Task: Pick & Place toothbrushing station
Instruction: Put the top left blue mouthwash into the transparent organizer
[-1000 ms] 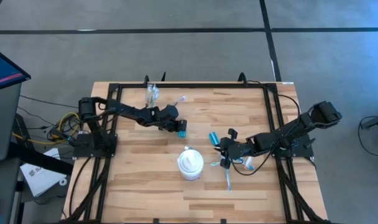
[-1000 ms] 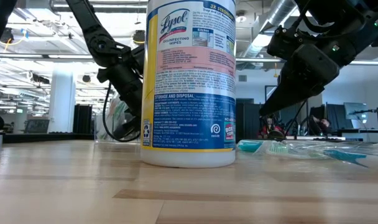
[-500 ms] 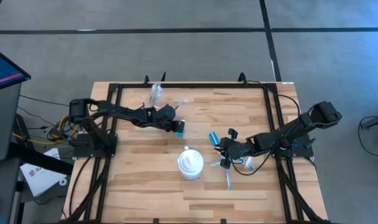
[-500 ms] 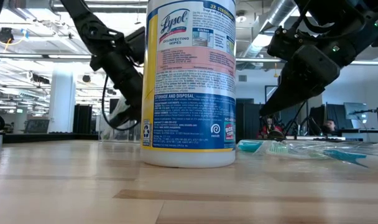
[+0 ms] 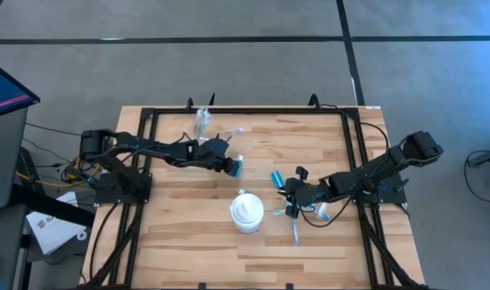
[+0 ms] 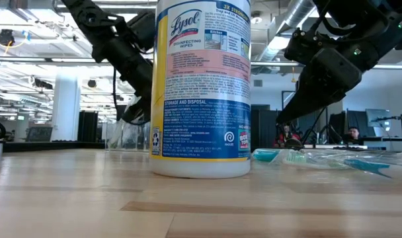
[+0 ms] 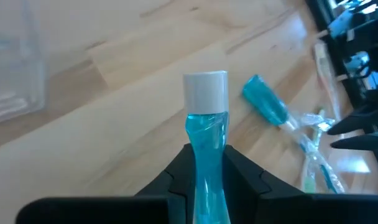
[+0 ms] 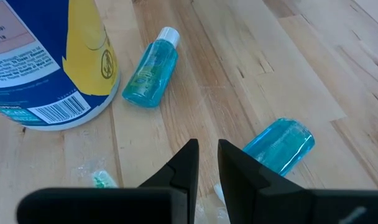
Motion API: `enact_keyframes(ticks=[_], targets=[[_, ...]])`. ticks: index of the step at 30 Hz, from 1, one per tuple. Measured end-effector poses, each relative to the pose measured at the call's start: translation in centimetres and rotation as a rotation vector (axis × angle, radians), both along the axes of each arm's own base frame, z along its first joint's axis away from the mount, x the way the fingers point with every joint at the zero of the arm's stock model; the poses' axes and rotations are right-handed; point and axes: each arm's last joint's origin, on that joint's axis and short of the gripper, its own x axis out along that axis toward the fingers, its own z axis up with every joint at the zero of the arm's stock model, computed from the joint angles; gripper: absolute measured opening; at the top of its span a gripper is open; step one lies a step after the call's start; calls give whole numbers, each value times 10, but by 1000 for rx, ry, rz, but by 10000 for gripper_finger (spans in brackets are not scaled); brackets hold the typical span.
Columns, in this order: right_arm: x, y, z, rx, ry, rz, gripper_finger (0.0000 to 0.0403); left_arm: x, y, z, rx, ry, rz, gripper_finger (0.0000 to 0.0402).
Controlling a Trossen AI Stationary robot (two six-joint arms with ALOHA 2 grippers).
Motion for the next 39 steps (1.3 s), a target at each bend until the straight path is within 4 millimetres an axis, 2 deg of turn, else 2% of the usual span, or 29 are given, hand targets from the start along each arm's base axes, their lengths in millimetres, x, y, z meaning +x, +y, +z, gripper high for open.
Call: enact_keyframes(ticks=[7, 14, 20, 24, 29, 36, 39], targets=[[0, 0, 0, 0, -1, 0, 52, -3, -13, 14, 81, -20, -22, 47], [0, 0, 0, 1, -2, 0, 52, -21, -21, 28, 156, 58, 30, 48], [0, 0, 0, 1, -2, 0, 52, -38, -24, 51, 294, 58, 103, 48], [0, 0, 0, 1, -2, 0, 52, -46, -25, 60, 357, 68, 135, 48], [0, 0, 0, 1, -2, 0, 52, -50, -27, 59, 427, 83, 172, 49], [0, 0, 0, 0, -2, -1, 52, -72, -25, 38, 504, 147, 250, 49], [0, 0, 0, 1, -4, -1, 52, -80, -25, 34, 531, 118, 290, 49]])
